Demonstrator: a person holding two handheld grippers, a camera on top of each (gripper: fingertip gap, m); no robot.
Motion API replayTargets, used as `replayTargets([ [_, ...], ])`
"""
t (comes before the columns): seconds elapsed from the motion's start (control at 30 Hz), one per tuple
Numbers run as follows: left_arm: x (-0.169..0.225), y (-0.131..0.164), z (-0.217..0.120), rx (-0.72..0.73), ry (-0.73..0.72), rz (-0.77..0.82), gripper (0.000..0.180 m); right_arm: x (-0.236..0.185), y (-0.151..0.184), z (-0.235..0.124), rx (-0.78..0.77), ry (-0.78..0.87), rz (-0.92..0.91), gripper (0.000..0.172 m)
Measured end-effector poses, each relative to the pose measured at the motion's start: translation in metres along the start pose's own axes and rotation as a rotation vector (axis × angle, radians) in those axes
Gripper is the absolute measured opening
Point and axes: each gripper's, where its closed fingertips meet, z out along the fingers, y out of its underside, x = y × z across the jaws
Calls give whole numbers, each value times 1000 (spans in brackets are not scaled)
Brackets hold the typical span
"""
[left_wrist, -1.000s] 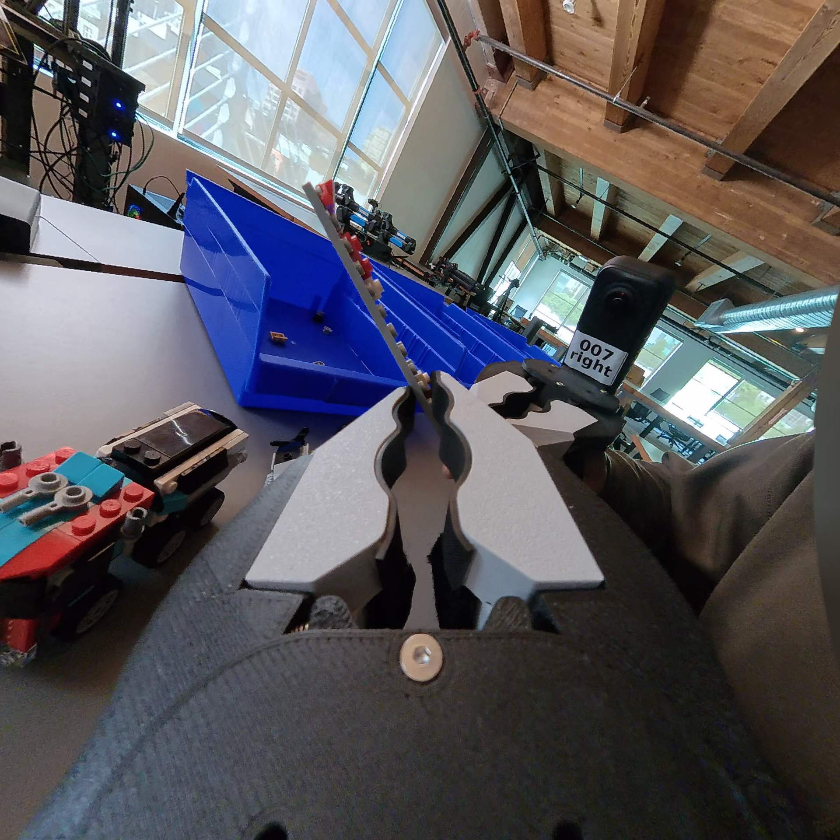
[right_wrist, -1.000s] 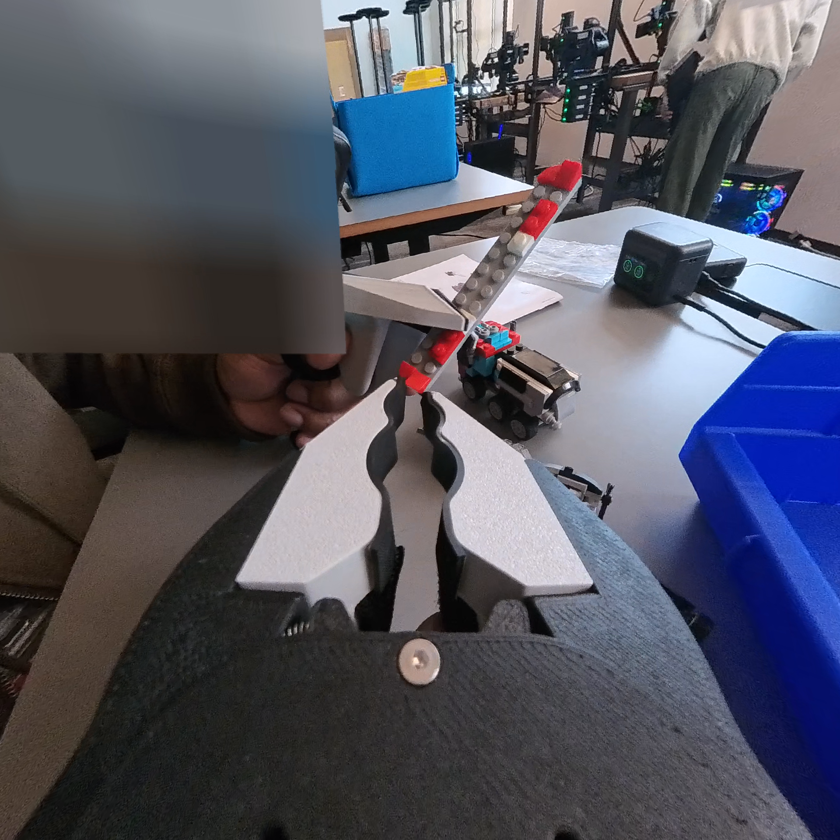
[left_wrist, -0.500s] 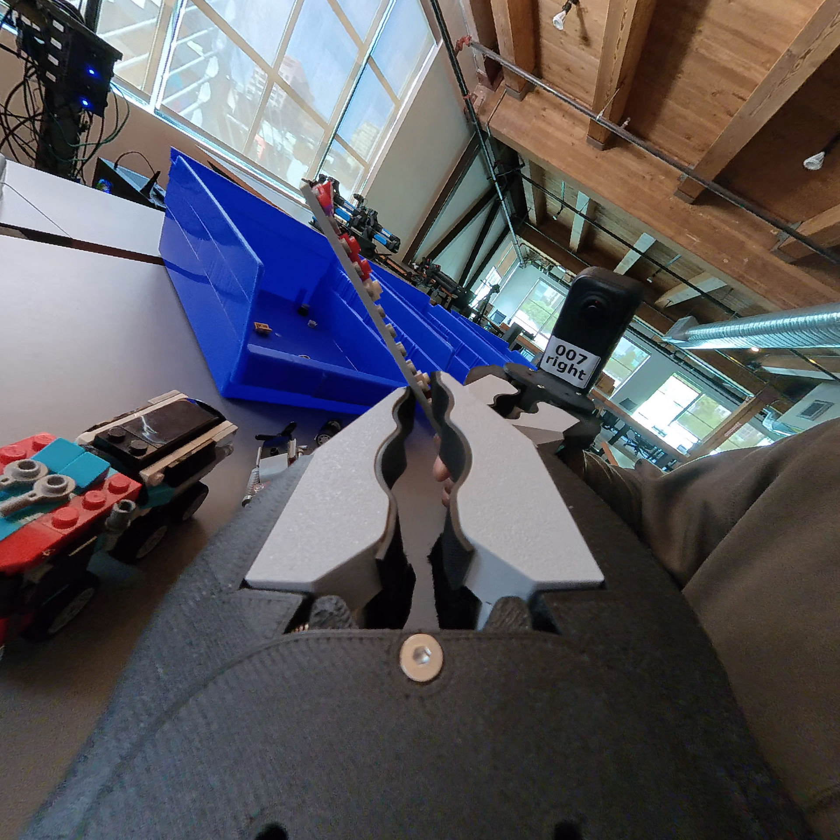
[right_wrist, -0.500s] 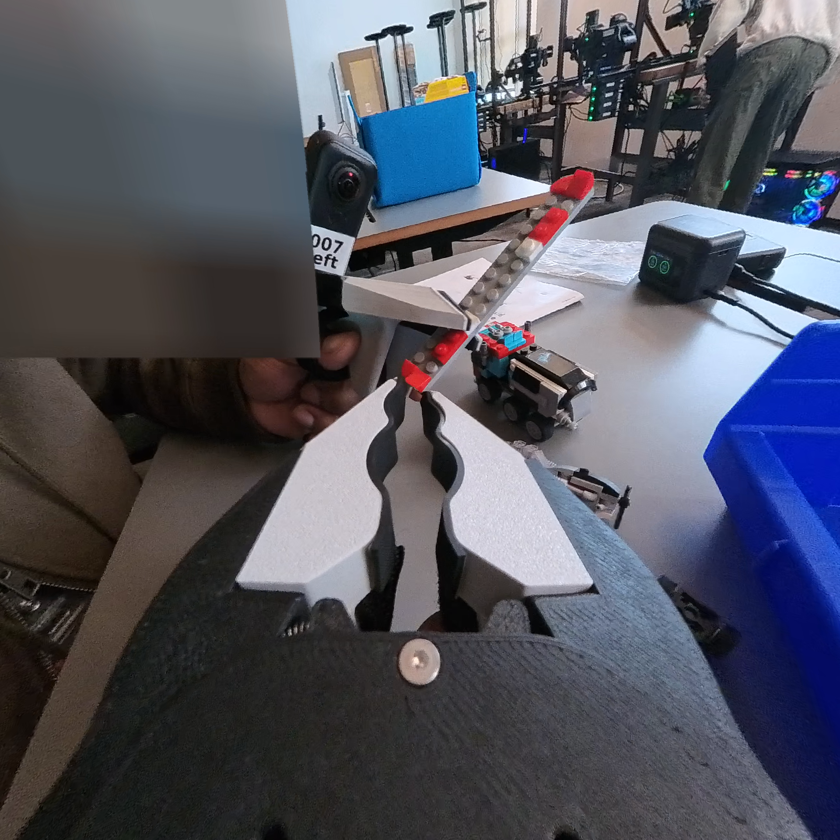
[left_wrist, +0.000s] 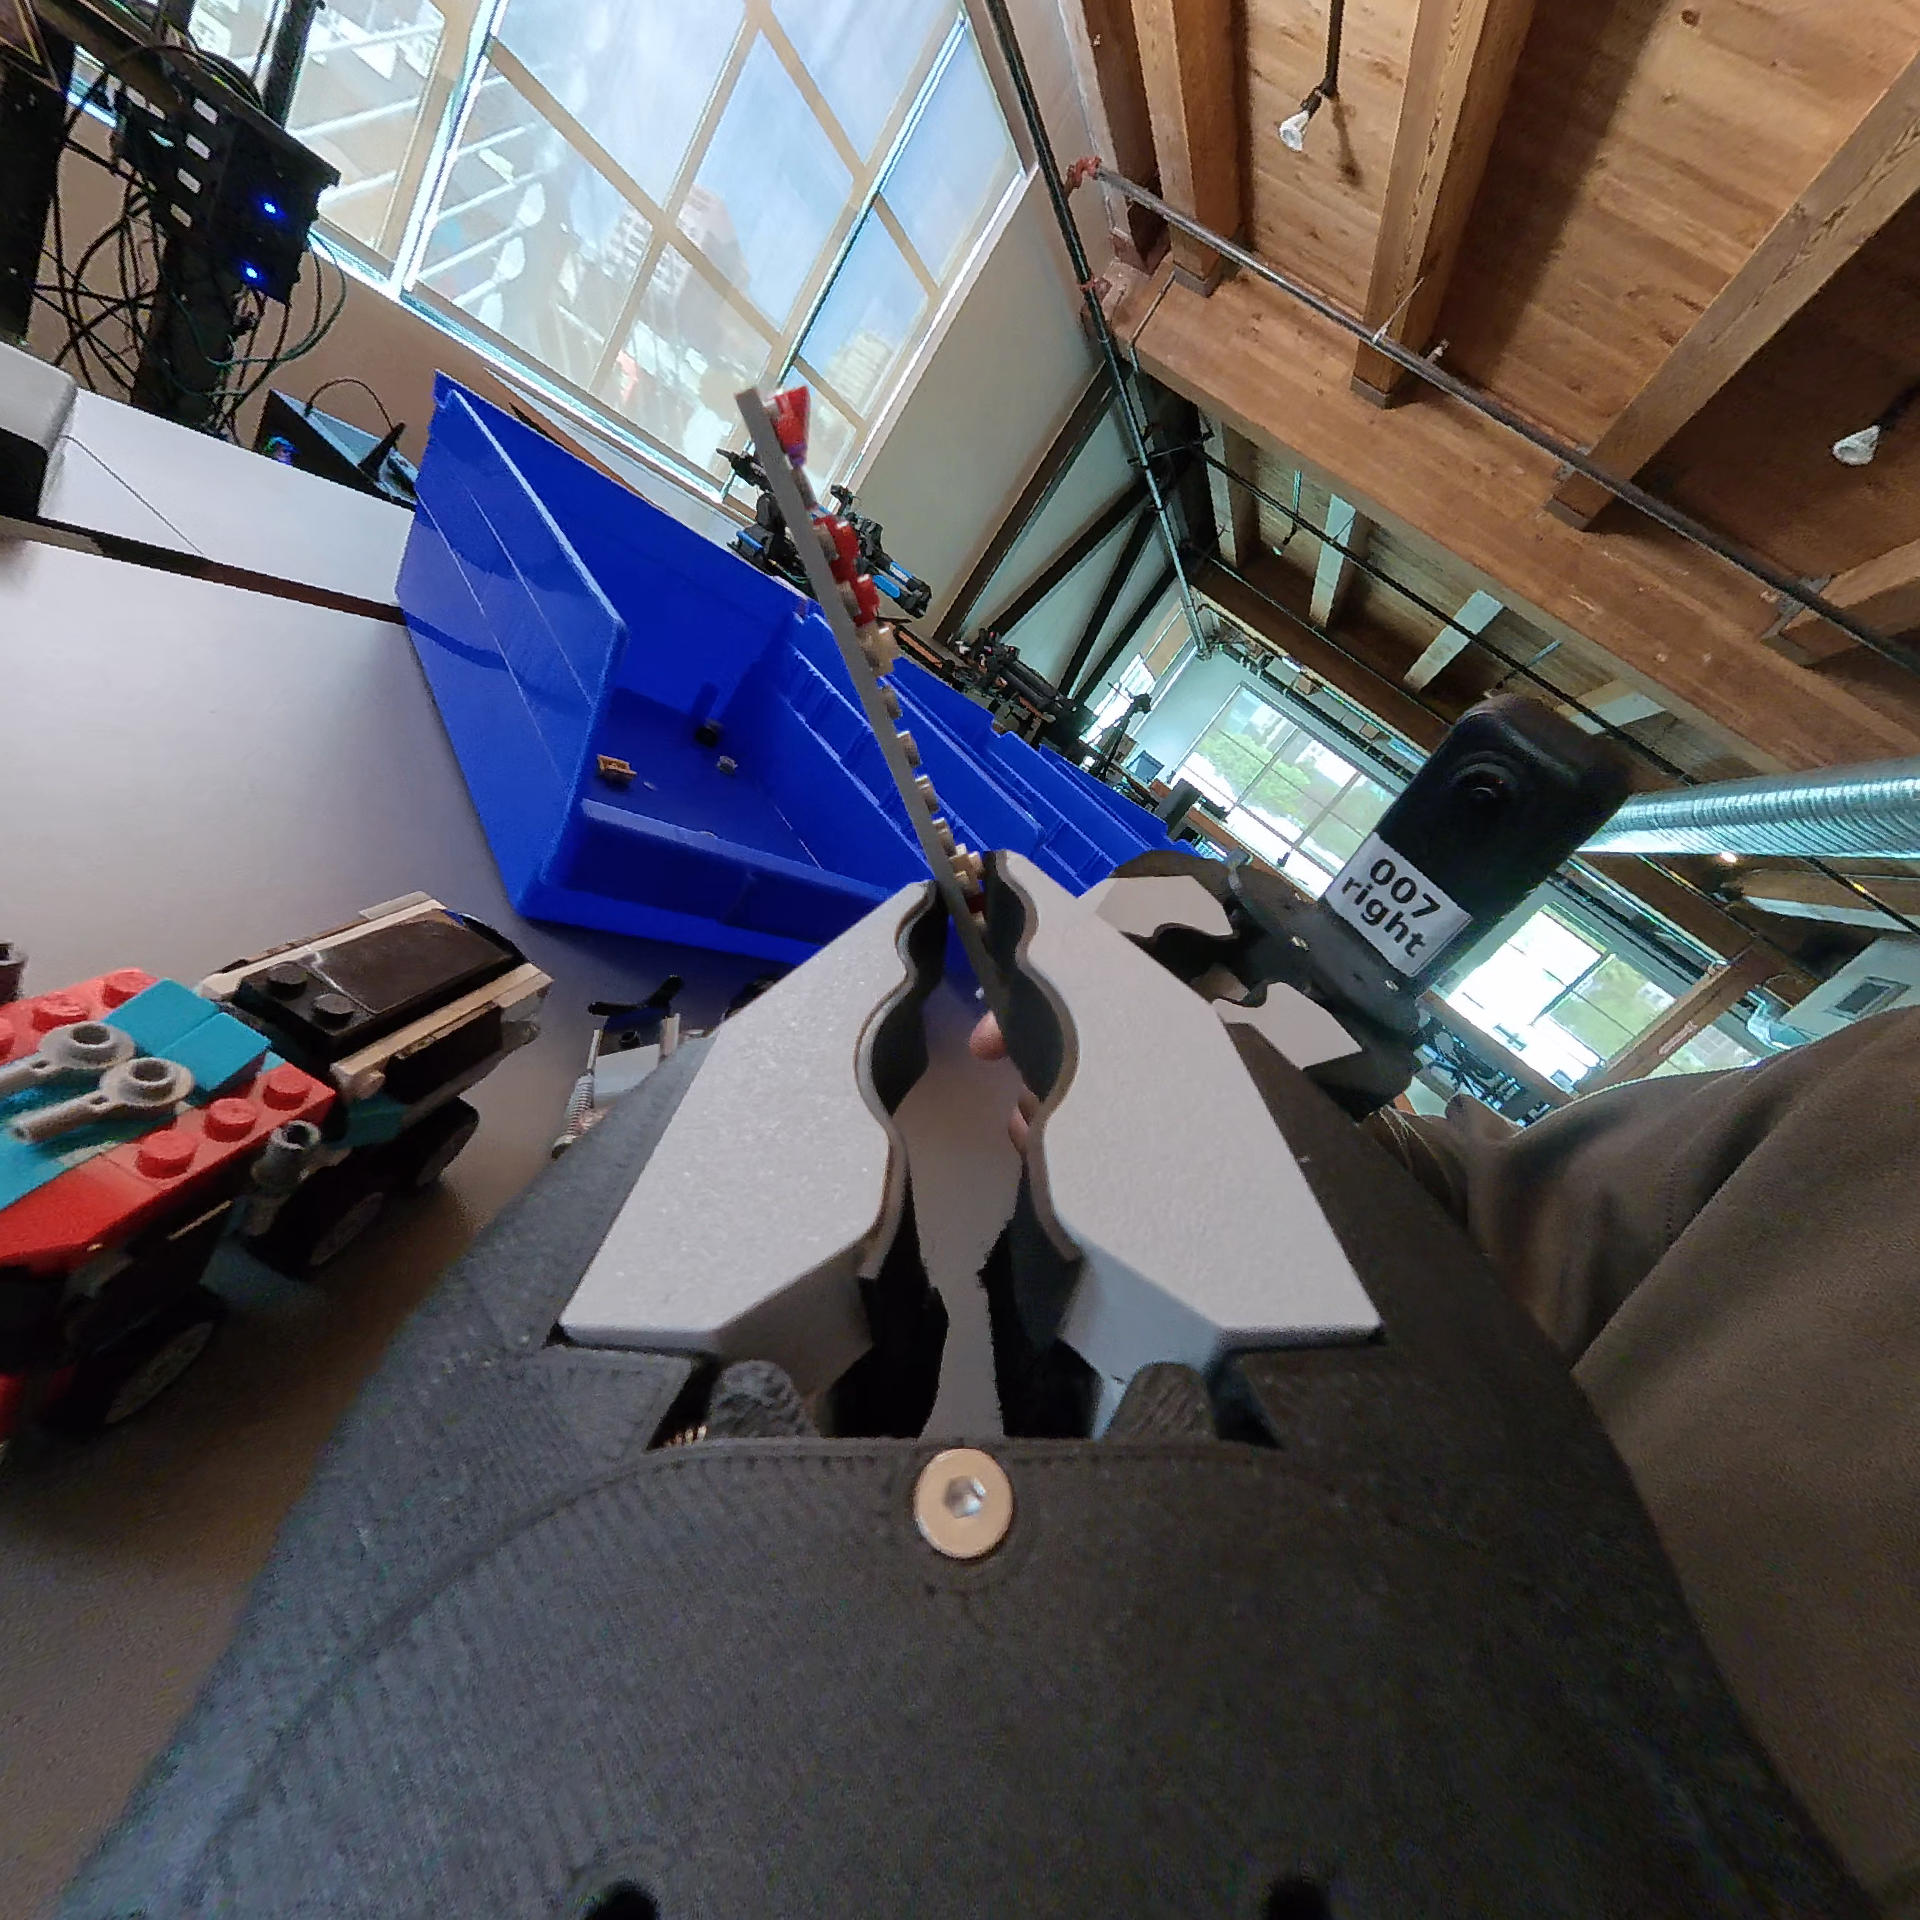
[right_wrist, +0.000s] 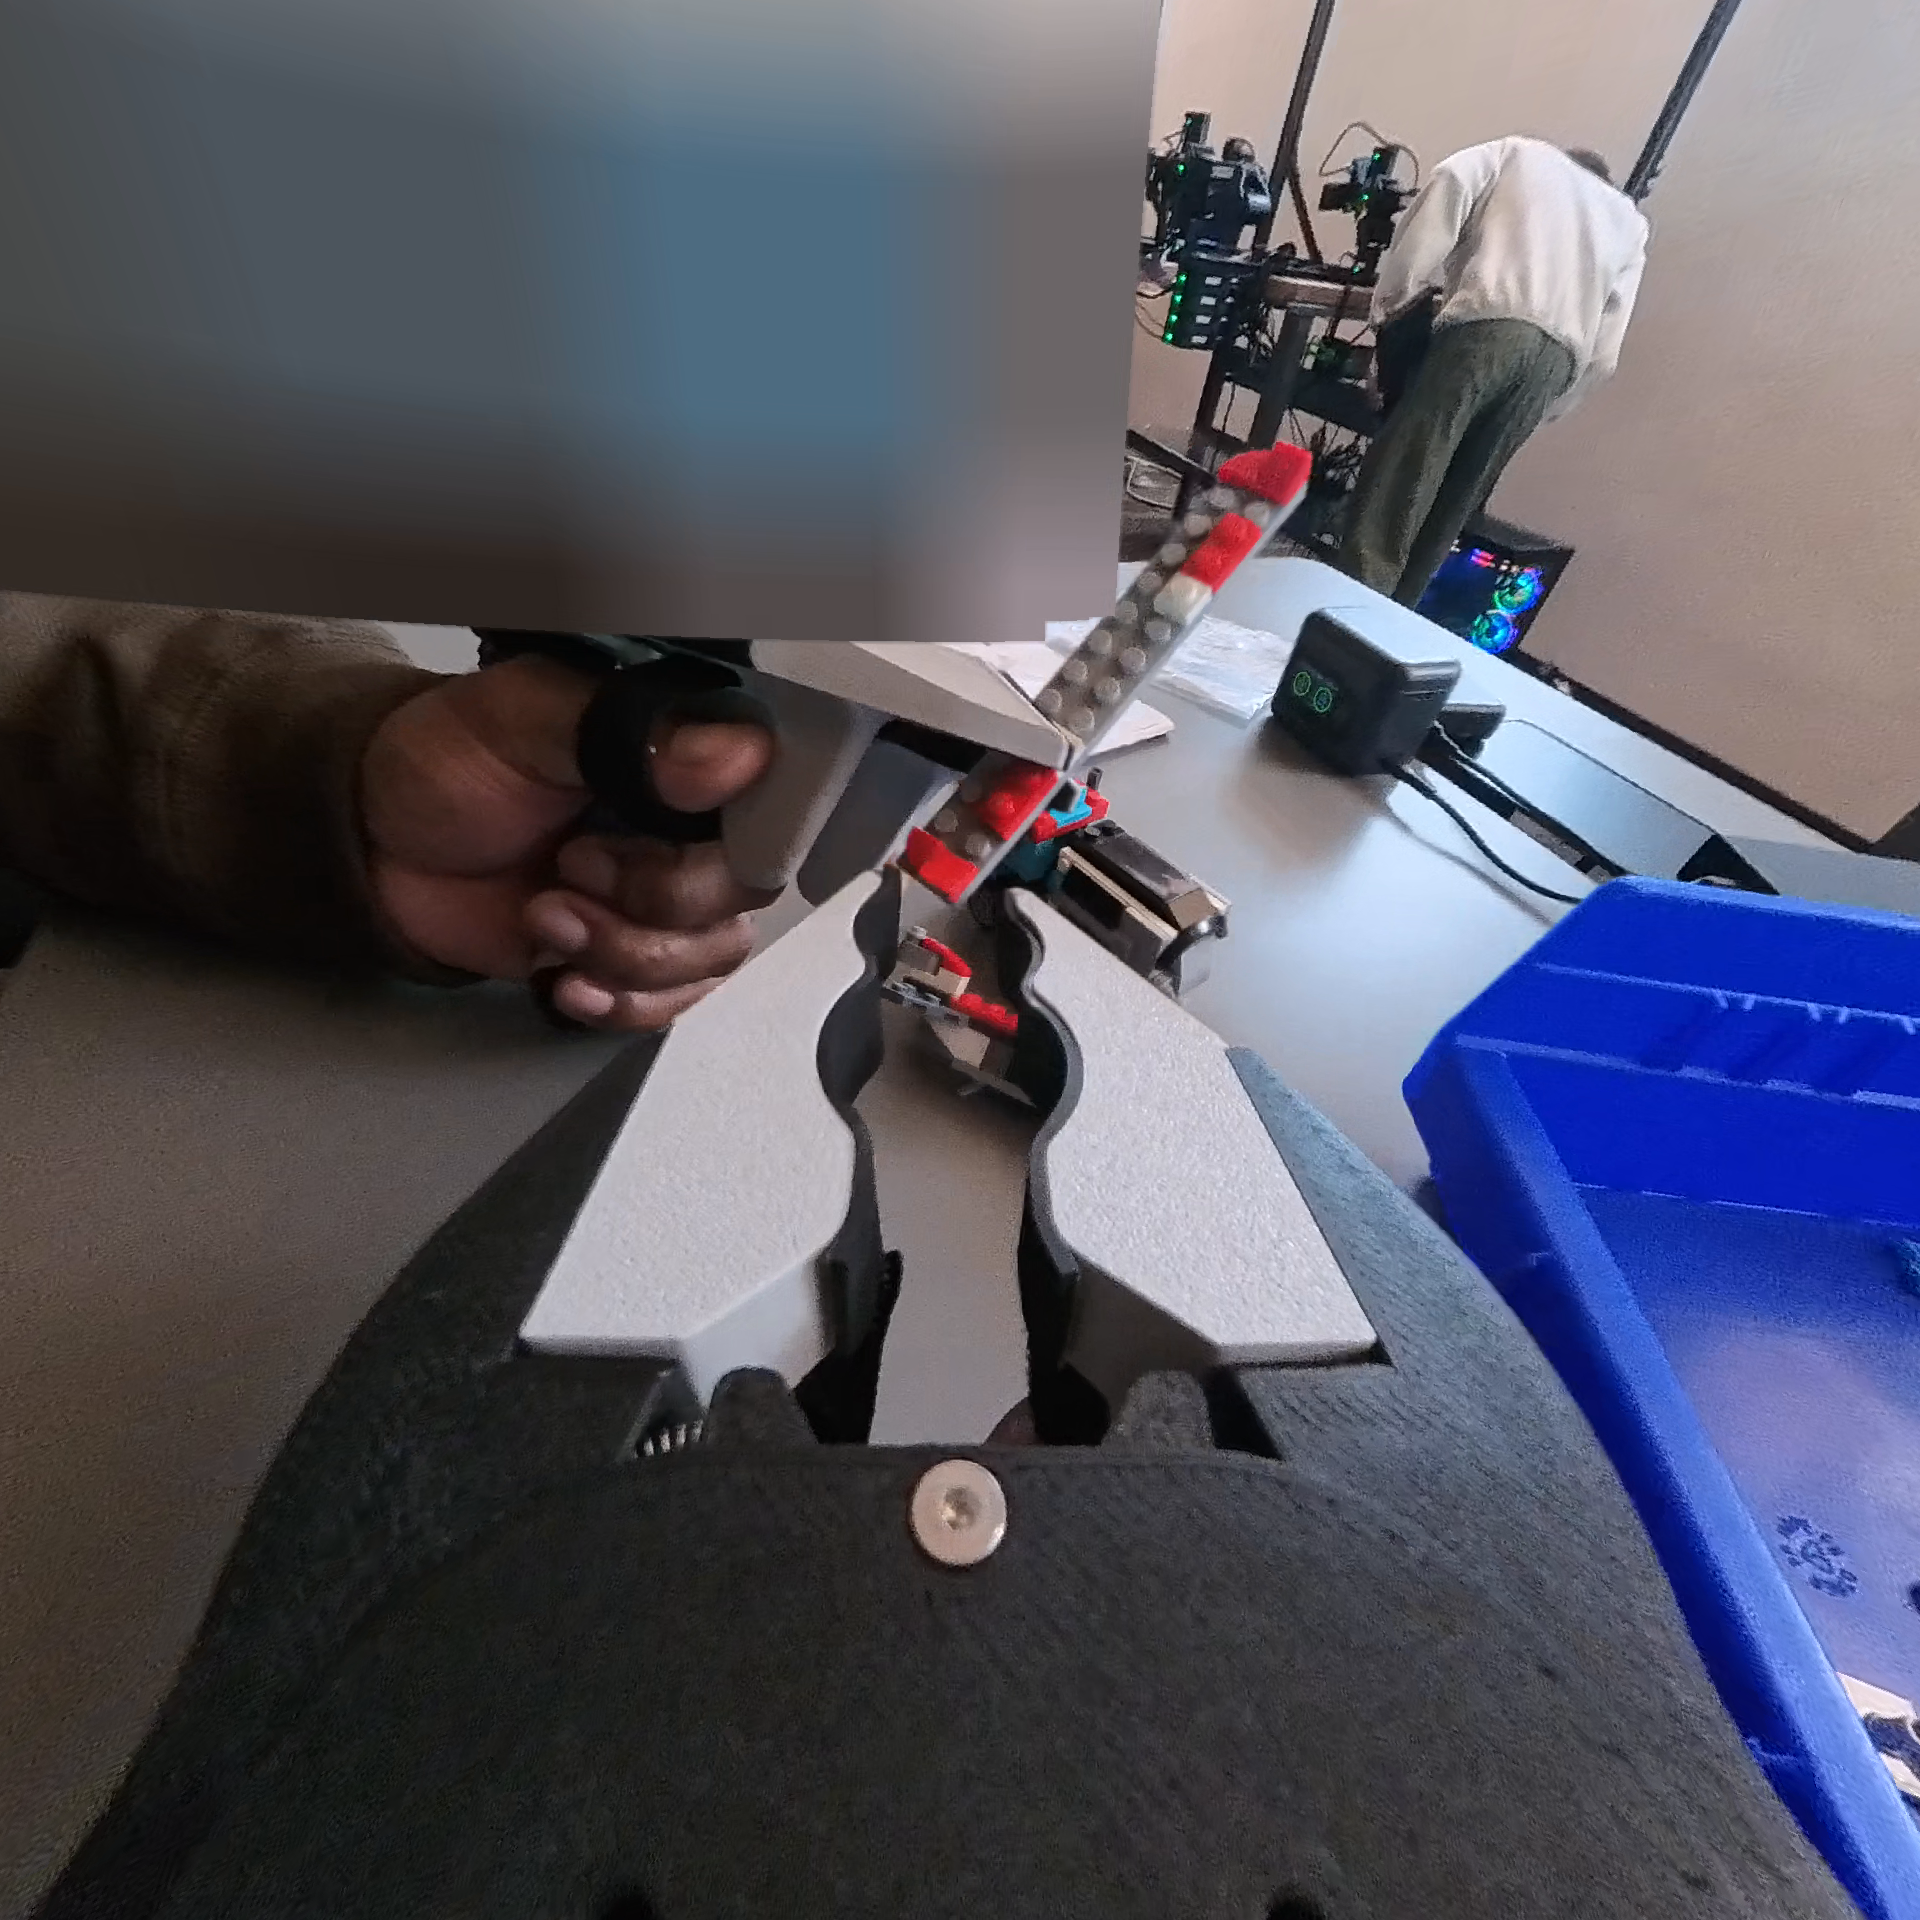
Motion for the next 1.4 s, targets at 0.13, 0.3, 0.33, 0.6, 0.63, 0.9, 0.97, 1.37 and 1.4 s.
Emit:
replayTargets([
  [0.13,4,4,2,-14,14,8,10,-3,2,2,-17,3,-28,16],
  [0.3,6,5,3,-19,30,5,10,-5,1,1,-20,-10,-39,12],
  [0.33,6,6,3,-21,33,2,10,-5,1,1,-17,-14,-44,12],
  [0.6,6,5,3,-23,69,-38,10,-9,0,-1,4,-81,-3,7],
  [0.63,7,6,3,-24,72,-38,10,-9,0,-1,4,-90,2,6],
  [0.9,2,5,3,-19,49,-33,10,-13,3,-1,-4,-146,72,0],
  [0.97,1,3,2,-9,45,-46,10,-12,5,-1,-13,-124,13,0],
  [1.37,1,12,5,-36,87,-211,10,-5,1,-3,8,72,-494,18],
  [1.4,2,13,5,-39,91,-211,9,-6,1,-4,12,69,-492,14],
])
